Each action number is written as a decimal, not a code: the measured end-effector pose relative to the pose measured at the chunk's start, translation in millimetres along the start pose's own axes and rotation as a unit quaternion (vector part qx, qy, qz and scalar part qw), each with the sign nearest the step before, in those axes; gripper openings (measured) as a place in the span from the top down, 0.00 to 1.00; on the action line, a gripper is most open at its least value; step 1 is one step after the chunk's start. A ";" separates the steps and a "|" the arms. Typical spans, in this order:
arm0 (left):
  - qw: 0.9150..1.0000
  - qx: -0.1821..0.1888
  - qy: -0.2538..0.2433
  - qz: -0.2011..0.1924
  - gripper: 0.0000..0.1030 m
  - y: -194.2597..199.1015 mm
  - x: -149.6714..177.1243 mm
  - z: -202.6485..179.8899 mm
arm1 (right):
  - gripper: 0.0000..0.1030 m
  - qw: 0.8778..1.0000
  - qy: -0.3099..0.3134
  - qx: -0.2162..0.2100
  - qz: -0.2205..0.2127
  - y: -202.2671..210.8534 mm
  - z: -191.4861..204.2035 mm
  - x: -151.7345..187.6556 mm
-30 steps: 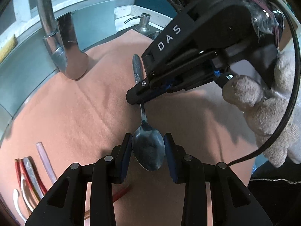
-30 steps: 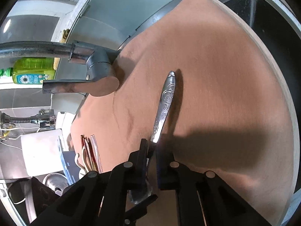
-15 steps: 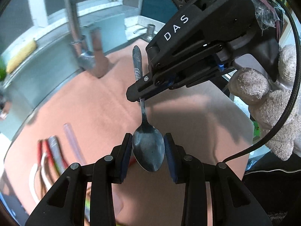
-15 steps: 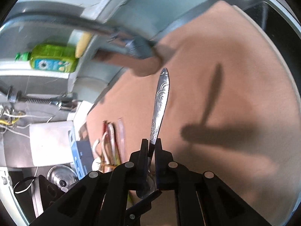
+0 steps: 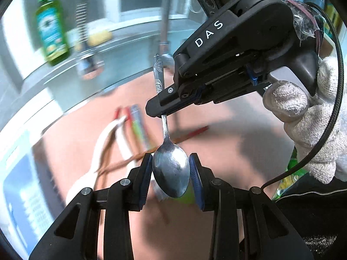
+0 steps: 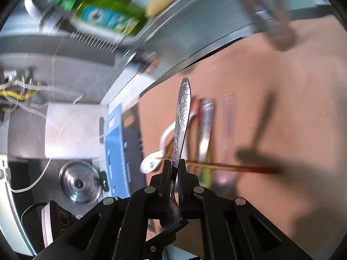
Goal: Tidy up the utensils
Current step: 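Lift the metal spoon with both tools and carry it over the blue basket, then lower the spoon into the blue basket and open both tools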
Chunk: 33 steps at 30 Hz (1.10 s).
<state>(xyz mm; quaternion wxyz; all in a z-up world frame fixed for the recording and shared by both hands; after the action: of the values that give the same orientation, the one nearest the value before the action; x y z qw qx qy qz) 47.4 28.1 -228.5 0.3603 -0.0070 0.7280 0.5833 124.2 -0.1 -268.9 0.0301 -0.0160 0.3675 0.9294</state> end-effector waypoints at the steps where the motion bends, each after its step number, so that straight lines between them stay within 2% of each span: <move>1: 1.000 -0.008 0.009 -0.002 0.68 7.7 6.8 8.7 | 0.95 1.000 0.011 -0.001 0.006 -9.2 11.5 2.8; 11: 0.992 -0.073 0.100 -0.021 0.68 65.3 69.0 96.0 | 0.95 0.992 0.101 -0.005 0.070 -95.2 114.7 32.9; 18: 0.981 -0.114 0.154 -0.003 0.68 65.4 108.5 158.4 | 0.96 0.981 0.143 0.004 0.131 -170.8 161.4 55.9; 24: 0.973 -0.137 0.183 0.025 0.68 53.3 143.8 196.6 | 0.96 0.974 0.157 0.022 0.161 -224.7 171.9 63.9; 33: 0.962 -0.168 0.202 0.068 0.68 32.4 165.2 235.1 | 0.95 0.968 0.152 0.036 0.199 -278.2 171.9 58.1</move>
<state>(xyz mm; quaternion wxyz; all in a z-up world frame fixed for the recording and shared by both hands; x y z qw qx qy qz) 32.5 307.1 -303.2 0.1590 -0.1358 0.6759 0.7067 83.7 322.6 -336.3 -0.2108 -0.0826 0.3972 0.8894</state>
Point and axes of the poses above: each gripper's, at about its wrist camera, not at the fingertips, and y roughly against the way its jaws point, z to its left, x to its underside, the point moved 10 cm from there along -y, roughly the way its jaws point, and after that the axes turned 3 degrees about -x, right-handed, at the moved point
